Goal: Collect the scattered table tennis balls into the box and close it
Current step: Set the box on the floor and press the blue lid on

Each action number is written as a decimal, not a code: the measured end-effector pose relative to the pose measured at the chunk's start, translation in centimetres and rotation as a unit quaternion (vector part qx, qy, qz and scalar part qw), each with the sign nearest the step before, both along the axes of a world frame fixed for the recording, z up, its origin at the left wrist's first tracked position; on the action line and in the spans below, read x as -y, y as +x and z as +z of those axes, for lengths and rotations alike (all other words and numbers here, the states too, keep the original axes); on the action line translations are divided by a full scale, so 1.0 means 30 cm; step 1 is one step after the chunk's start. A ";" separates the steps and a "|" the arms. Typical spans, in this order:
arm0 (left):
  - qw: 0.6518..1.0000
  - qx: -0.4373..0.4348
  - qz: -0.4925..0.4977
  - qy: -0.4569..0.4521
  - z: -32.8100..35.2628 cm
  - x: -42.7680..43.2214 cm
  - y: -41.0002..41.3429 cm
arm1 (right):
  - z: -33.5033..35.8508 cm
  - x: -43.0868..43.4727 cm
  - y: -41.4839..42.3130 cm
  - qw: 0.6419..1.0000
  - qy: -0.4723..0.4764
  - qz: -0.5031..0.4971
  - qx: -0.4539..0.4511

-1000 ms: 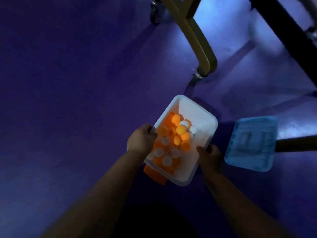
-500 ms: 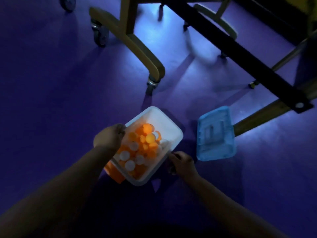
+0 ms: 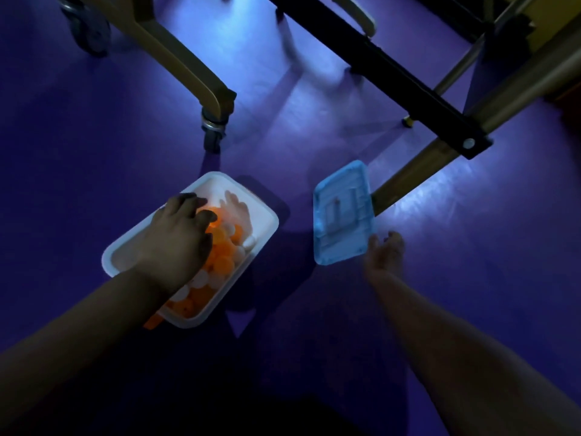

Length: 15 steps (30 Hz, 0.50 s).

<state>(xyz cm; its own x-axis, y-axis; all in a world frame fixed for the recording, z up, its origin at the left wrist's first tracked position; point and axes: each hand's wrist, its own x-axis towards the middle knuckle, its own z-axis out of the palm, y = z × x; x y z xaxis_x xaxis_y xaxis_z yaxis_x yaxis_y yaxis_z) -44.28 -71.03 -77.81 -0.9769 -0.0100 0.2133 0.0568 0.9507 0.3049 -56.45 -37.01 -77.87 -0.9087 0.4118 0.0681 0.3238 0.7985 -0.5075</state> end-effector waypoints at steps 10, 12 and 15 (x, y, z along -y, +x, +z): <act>0.994 0.066 0.067 0.055 -0.022 0.064 0.083 | -0.059 0.134 0.041 0.994 -0.094 0.046 -0.035; 0.991 0.055 0.096 0.079 -0.015 0.074 0.086 | -0.052 0.173 0.086 0.986 -0.115 0.100 -0.066; 0.981 0.022 0.148 0.124 0.006 0.101 0.084 | -0.044 0.223 0.131 0.964 -0.132 0.199 -0.115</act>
